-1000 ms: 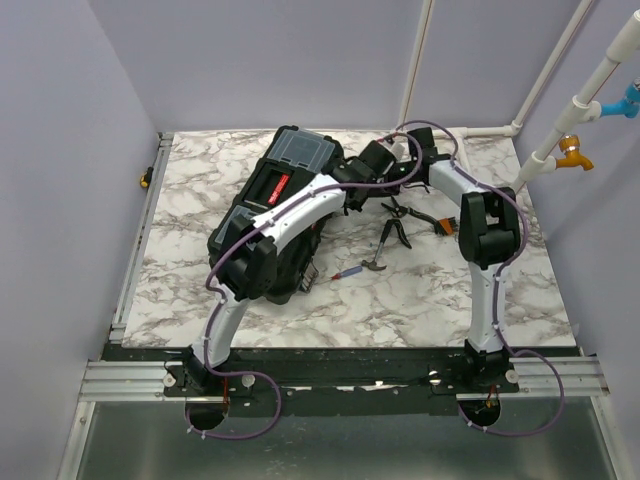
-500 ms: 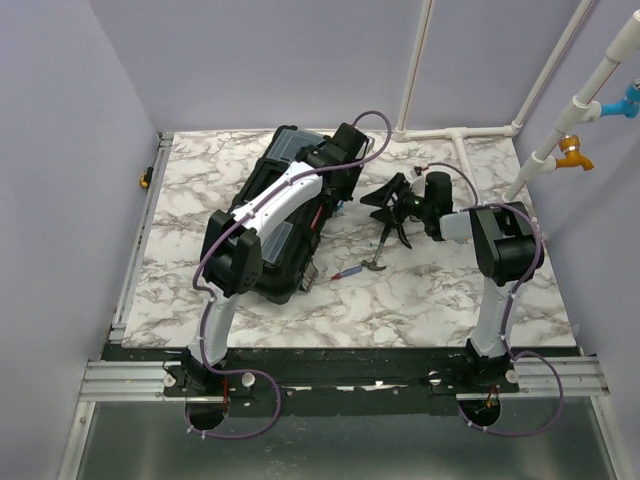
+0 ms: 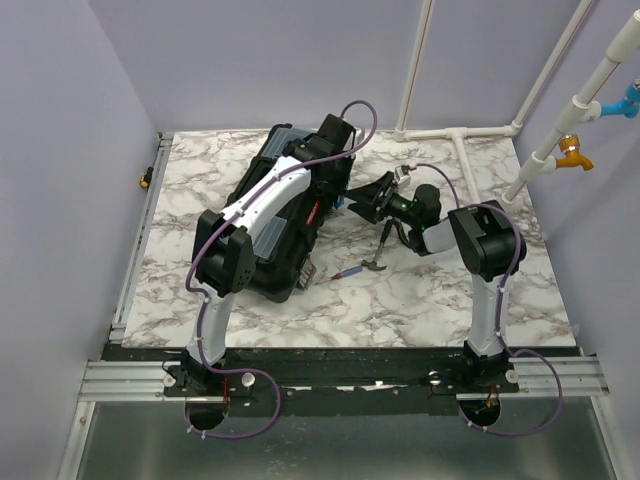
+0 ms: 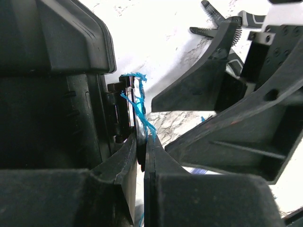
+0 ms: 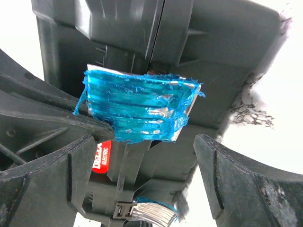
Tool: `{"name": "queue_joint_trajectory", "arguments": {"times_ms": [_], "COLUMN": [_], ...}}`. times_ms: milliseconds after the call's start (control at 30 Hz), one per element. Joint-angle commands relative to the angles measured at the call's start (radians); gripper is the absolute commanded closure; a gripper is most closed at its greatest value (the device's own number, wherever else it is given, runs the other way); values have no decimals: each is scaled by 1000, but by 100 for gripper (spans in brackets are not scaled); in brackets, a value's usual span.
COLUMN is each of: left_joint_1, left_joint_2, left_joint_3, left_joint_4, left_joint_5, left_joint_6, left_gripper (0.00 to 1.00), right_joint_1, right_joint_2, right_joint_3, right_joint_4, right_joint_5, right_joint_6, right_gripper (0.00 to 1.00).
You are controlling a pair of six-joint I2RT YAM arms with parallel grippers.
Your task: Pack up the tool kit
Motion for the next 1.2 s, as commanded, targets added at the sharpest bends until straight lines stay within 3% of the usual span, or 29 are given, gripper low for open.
{"name": "queue_joint_trajectory", "arguments": {"times_ms": [0, 333, 533, 667, 733, 867, 967, 1033, 1167], "left_joint_1": [21, 21, 20, 19, 20, 18, 10, 5, 2], "left_joint_2": [-122, -160, -141, -142, -140, -152, -181, -213, -266], "left_joint_3": [26, -26, 7, 17, 22, 24, 30, 29, 46], "left_joint_4": [2, 56, 31, 24, 17, 3, -8, -2, -16], "left_joint_5": [1, 148, 140, 136, 127, 83, 43, 60, 47], "left_joint_6": [23, -36, -36, -32, -29, -20, -7, 6, 18], "left_gripper": [100, 100, 100, 98, 87, 50, 34, 28, 26], "right_joint_1": [15, 15, 15, 20, 27, 35, 41, 49, 64], "right_joint_2": [46, 16, 61, 59, 45, 29, 30, 26, 4], "right_joint_3": [4, -106, -80, -38, -30, -17, -8, 3, 15], "right_joint_4": [105, 139, 267, 235, 200, 140, 117, 95, 39], "right_joint_5": [43, 182, 134, 112, 114, 121, 121, 121, 138], "right_joint_6": [44, 75, 140, 131, 114, 94, 94, 87, 66], "right_gripper": [6, 10, 9, 9, 8, 7, 7, 7, 7]}}
